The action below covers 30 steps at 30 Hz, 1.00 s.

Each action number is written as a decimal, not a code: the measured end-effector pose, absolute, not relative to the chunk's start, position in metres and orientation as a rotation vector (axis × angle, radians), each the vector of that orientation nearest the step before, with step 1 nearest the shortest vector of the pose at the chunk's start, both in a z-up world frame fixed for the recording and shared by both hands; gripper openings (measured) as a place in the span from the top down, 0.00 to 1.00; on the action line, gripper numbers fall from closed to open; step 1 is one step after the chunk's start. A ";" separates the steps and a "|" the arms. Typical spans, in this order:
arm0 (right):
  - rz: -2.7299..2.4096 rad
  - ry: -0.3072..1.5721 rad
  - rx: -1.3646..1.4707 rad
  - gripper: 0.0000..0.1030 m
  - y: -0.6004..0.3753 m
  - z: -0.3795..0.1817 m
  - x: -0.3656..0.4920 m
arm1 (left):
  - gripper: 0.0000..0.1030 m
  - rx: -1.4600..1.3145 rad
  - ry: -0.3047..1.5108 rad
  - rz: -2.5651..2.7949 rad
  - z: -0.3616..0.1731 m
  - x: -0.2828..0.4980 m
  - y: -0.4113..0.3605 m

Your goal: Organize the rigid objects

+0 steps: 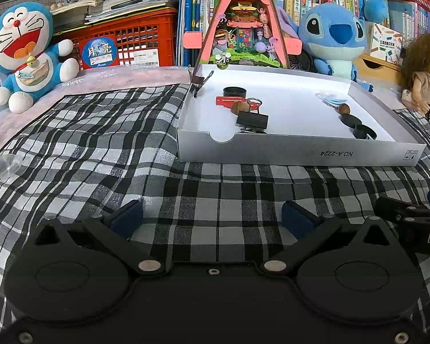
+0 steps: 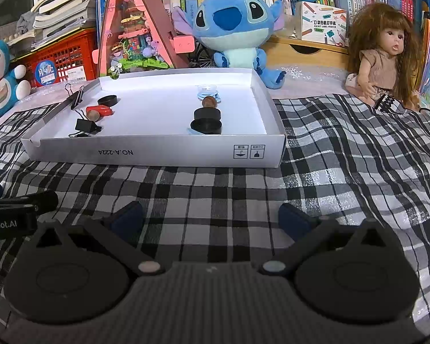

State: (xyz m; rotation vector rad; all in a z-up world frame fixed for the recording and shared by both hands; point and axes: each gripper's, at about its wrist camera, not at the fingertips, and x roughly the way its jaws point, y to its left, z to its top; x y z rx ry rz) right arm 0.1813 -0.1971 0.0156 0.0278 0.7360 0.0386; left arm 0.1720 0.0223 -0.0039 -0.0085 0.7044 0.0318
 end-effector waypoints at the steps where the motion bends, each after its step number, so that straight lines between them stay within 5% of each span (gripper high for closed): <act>1: 0.039 0.736 0.028 0.00 -0.197 0.016 0.181 | 0.00 -0.008 0.704 0.032 -0.004 0.172 0.022; 30: 0.039 0.736 0.031 0.00 -0.198 0.016 0.181 | 0.00 -0.005 0.706 0.031 -0.004 0.172 0.023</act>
